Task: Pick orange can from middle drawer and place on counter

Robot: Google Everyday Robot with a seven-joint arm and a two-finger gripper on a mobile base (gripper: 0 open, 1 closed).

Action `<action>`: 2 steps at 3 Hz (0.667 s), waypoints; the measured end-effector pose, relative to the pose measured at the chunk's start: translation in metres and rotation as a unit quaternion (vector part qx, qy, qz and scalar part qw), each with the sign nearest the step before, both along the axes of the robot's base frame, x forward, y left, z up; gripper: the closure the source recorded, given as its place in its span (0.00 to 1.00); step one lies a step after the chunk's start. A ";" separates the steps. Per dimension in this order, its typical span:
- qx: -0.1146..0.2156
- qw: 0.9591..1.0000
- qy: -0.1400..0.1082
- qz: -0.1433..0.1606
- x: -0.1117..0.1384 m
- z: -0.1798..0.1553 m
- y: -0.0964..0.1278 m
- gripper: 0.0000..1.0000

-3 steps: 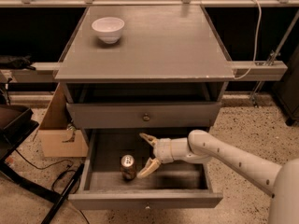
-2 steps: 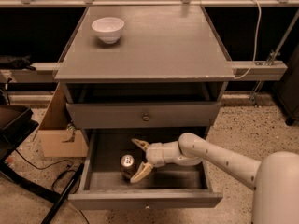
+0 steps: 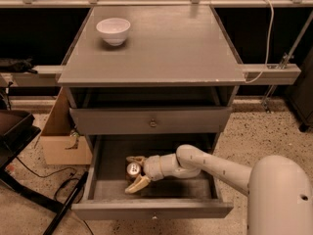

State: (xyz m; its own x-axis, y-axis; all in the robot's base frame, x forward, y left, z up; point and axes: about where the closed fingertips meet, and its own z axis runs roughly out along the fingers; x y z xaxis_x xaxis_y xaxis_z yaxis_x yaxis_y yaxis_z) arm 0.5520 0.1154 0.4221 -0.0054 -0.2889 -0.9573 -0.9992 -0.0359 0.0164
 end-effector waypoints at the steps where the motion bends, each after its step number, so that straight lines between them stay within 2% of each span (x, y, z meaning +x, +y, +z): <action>1: 0.001 1.000 0.002 0.001 -0.001 -0.002 0.002 0.42; 2: 0.001 1.000 0.003 0.001 -0.001 -0.002 0.003 0.65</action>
Offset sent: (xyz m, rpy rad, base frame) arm -0.0020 0.0029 -0.0012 0.0002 0.0112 -0.0028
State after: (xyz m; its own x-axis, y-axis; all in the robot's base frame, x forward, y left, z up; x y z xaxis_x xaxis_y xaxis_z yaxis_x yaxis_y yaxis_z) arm 0.5506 0.1181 0.4198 -0.0099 -0.2869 -0.9579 -0.9990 -0.0383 0.0218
